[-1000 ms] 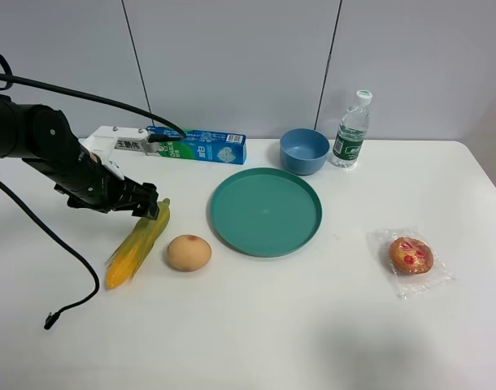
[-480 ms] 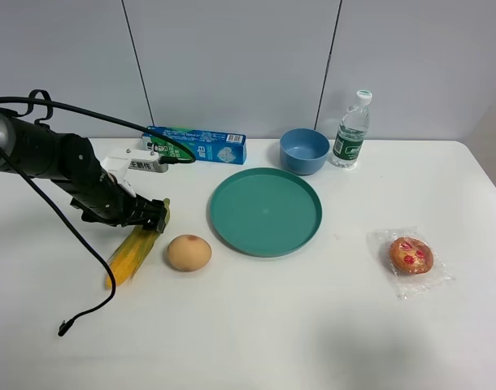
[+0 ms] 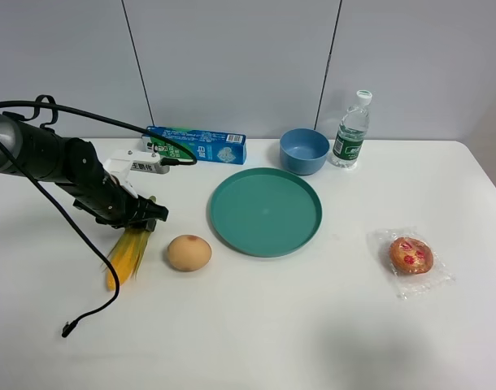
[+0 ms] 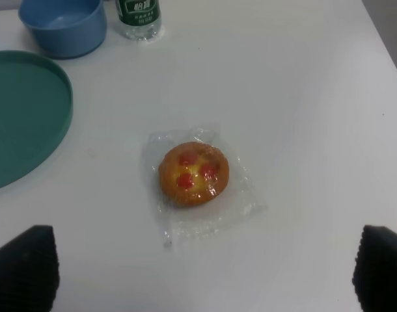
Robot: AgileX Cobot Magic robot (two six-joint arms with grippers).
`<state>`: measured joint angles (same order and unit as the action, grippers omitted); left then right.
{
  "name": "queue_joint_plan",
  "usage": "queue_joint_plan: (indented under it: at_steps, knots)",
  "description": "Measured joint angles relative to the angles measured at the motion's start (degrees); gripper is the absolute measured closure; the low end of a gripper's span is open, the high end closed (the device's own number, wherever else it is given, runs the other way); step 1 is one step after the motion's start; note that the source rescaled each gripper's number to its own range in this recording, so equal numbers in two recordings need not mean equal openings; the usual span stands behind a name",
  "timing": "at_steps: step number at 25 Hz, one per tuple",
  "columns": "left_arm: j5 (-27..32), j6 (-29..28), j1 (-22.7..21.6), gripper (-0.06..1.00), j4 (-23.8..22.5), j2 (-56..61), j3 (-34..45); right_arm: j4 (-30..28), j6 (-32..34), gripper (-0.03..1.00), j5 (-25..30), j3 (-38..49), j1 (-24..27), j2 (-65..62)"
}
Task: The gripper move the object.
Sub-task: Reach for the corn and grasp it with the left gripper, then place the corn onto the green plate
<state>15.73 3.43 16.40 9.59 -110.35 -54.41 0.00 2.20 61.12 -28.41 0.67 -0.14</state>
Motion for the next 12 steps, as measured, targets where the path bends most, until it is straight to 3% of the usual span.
queue_joint_plan:
  at_steps: [6,12]
  knots:
    - [0.92,0.18,0.00,0.94,-0.05,1.30,0.00,0.00,0.00,-0.03,0.00,0.00,0.00,0.00]
    - [4.18,0.23,0.00,0.94,-0.11,11.02,0.00,0.00,0.00,-0.03,0.00,0.00,0.00,0.00]
